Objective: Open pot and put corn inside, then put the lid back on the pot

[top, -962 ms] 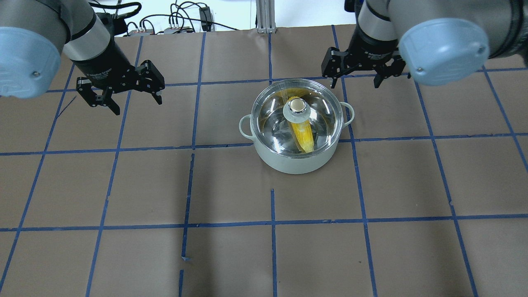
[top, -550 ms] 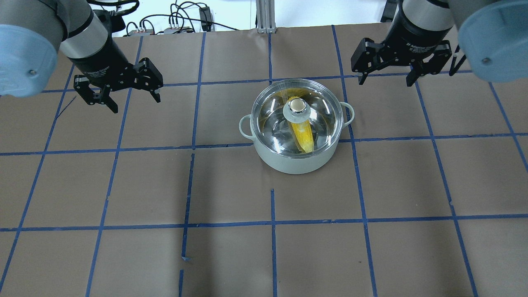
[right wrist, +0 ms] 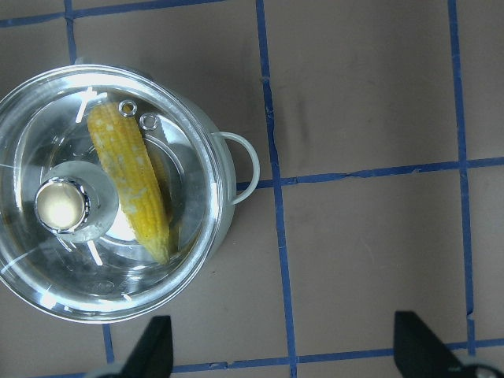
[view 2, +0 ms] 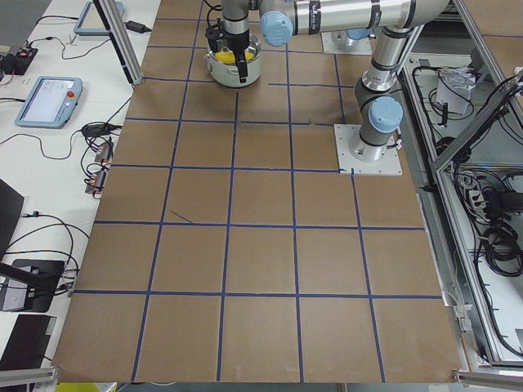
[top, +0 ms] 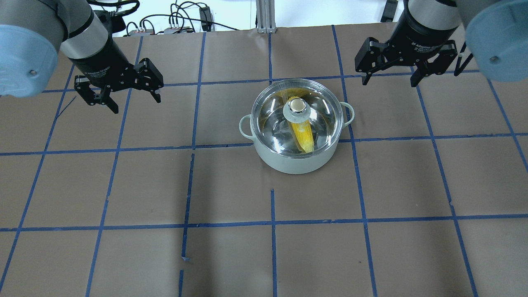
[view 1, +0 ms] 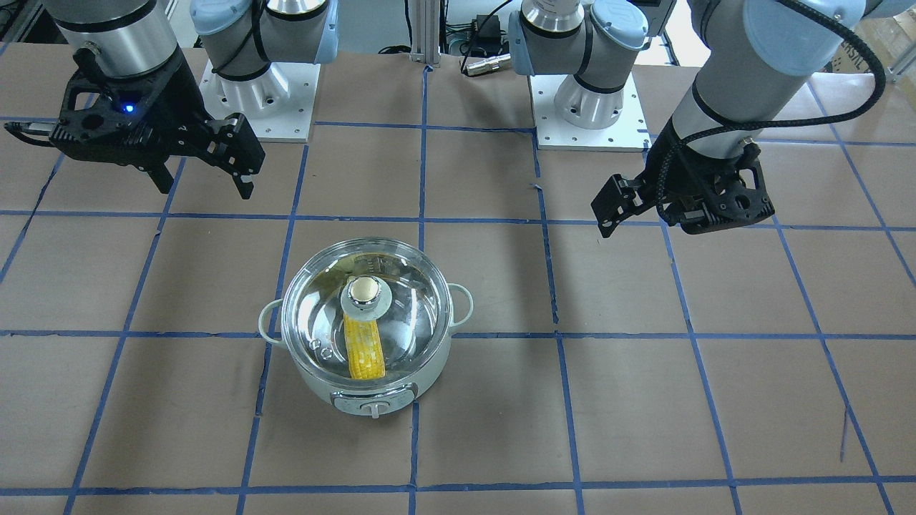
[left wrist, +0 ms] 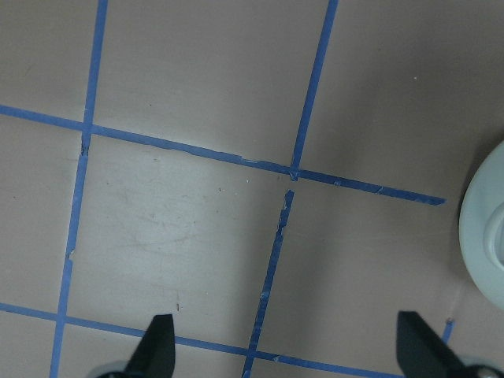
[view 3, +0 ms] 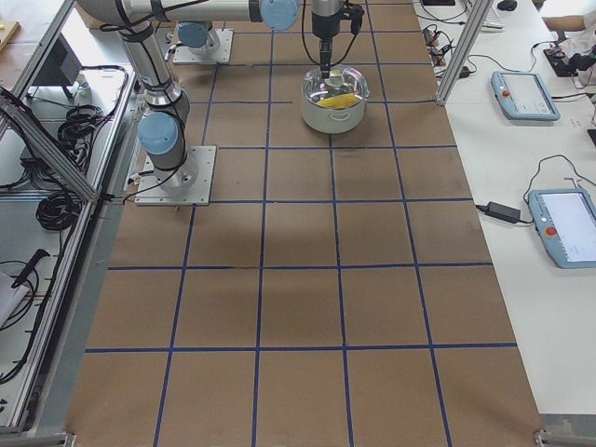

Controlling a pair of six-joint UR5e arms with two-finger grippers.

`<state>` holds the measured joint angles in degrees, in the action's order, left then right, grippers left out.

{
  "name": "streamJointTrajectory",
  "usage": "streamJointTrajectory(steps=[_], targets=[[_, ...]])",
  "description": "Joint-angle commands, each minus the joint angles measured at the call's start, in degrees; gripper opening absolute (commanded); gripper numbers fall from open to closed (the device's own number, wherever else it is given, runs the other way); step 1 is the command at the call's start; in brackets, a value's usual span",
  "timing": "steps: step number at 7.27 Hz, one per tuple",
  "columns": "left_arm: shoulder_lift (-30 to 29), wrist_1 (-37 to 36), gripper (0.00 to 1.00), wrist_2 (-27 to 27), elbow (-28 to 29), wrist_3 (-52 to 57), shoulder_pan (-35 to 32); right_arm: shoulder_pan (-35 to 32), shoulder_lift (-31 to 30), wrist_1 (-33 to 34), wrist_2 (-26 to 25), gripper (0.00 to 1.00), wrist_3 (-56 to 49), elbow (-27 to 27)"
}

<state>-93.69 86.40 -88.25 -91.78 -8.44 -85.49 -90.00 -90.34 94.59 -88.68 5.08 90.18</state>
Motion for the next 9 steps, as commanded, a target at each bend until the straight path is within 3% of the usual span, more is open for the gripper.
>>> streamJointTrajectory(steps=[1,9], targets=[[0.00,0.00,1.00,0.10,-0.16,0.09,0.06,0.17,0.16,-3.77,-0.35,1.00,-0.25,-0.09],[0.00,-0.09,1.00,-0.08,-0.16,0.00,0.06,0.17,-0.10,-3.19,-1.41,1.00,-0.34,-0.09]])
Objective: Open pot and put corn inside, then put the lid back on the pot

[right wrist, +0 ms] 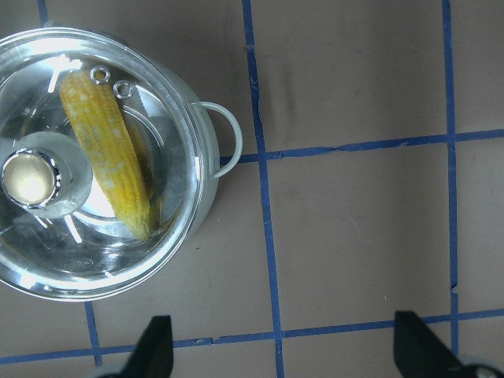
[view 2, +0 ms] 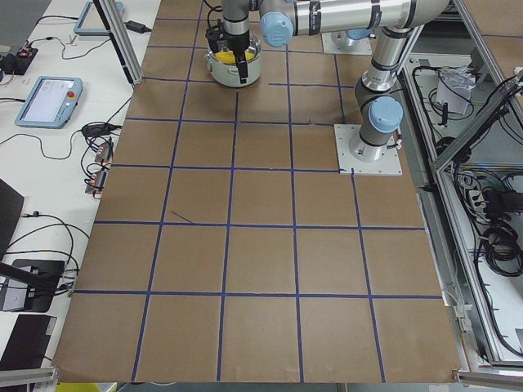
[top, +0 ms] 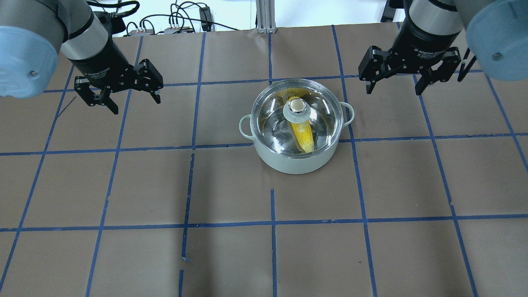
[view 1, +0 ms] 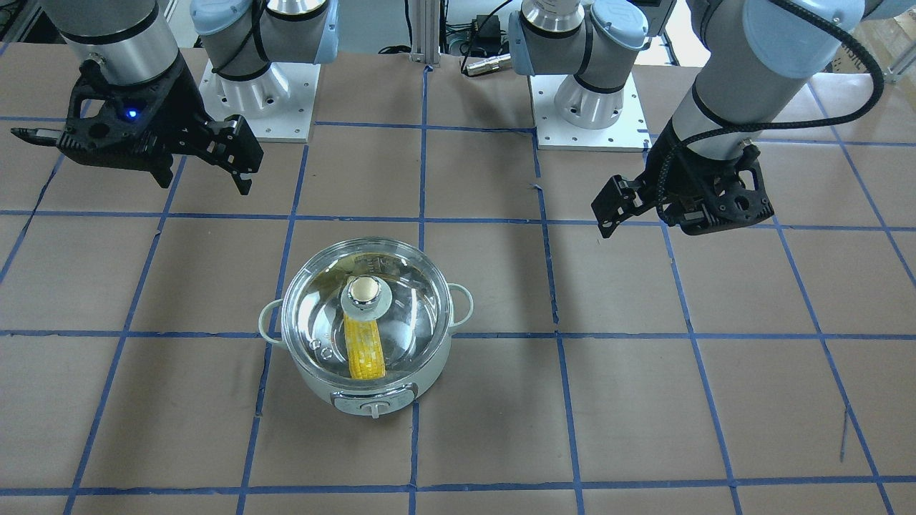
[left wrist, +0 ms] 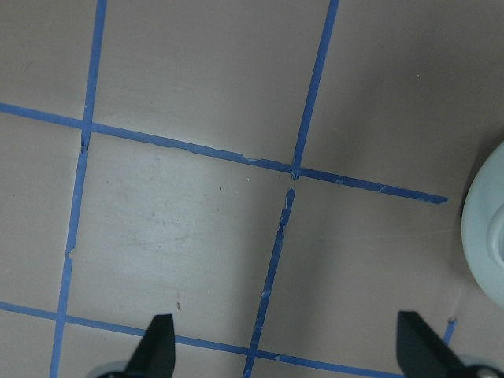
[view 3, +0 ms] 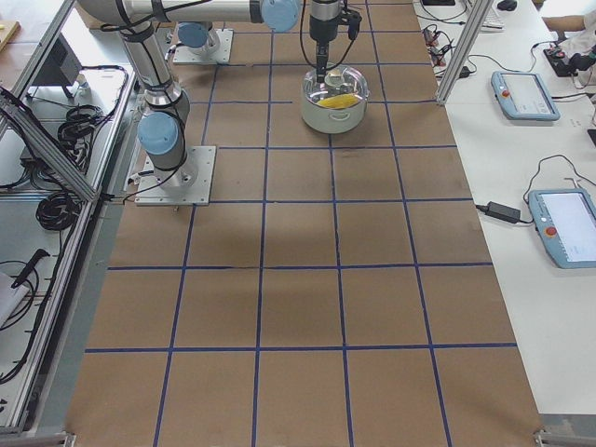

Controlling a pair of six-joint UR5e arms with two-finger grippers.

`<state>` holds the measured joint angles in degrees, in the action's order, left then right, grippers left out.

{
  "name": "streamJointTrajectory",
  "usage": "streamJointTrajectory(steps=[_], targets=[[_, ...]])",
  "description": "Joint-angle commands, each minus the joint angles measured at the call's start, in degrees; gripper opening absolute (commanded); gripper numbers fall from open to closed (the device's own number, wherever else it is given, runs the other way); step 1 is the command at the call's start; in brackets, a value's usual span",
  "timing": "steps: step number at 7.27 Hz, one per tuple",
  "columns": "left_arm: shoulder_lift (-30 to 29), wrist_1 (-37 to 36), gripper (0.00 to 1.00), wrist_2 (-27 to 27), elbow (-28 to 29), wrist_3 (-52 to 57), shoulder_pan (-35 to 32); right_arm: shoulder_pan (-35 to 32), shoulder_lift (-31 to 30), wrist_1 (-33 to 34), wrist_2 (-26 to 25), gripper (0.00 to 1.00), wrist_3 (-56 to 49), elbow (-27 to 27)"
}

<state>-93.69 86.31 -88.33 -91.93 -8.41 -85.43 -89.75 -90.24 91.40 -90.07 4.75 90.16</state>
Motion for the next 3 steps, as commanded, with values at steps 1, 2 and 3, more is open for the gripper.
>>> streamJointTrajectory(steps=[1,2,3], targets=[[0.00,0.00,1.00,0.00,0.00,-0.03,0.00,-0.08,-0.19,0.01,-0.01,1.00,0.00,-0.08],[0.00,0.00,1.00,0.00,0.00,-0.03,0.00,-0.08,0.07,0.01,-0.01,1.00,0.00,0.01],[0.00,0.00,1.00,0.00,-0.09,0.05,0.00,0.01,0.07,0.01,-0.01,1.00,-0.09,0.01]])
